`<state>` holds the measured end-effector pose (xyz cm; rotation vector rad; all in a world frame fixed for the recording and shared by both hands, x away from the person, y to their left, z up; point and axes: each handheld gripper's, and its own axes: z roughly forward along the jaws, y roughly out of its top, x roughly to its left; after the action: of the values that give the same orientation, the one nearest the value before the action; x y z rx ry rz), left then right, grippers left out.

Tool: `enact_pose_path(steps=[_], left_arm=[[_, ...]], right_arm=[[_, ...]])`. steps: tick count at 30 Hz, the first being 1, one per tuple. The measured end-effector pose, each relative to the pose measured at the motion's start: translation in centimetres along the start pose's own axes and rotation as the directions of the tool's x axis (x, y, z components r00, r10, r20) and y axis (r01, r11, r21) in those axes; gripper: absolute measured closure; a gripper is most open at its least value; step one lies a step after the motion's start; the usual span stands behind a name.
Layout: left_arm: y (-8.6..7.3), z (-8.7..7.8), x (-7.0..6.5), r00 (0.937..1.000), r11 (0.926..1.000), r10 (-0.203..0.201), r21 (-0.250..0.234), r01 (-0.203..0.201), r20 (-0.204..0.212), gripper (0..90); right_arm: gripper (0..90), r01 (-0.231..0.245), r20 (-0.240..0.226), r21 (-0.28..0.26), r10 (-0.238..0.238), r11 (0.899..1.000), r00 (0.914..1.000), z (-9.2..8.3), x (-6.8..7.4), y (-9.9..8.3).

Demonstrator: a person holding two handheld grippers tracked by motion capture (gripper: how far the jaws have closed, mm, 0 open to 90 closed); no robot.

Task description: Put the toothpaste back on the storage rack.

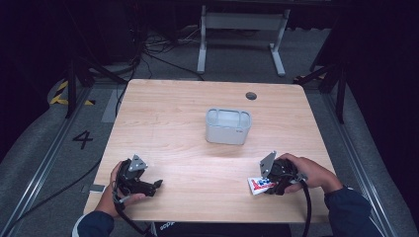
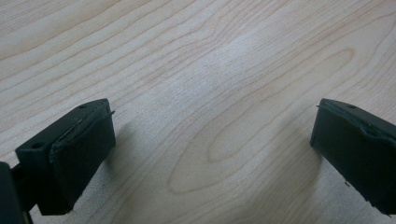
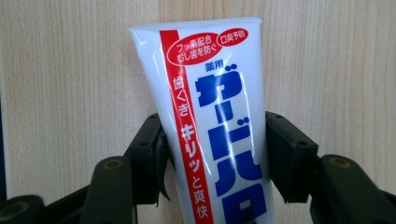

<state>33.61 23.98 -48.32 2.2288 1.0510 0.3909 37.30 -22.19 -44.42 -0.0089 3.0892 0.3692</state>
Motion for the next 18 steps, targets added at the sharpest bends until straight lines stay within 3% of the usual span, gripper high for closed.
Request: enact_pose_path(steps=[8,18], left_arm=[[0.03,-0.01,0.04,1.0,1.0,0.008,-0.001,-0.008,-0.005,0.4],[0.02,-0.02,0.02,1.0,1.0,0.004,0.0,-0.004,-0.004,0.4]], right_arm=[[51.5,0.031,0.042,-0.013,-0.031,0.999,0.9986,-0.09,0.62,0.12],[54.2,0.019,0.053,-0.066,-0.015,0.998,0.9985,-0.33,0.87,-0.12]])
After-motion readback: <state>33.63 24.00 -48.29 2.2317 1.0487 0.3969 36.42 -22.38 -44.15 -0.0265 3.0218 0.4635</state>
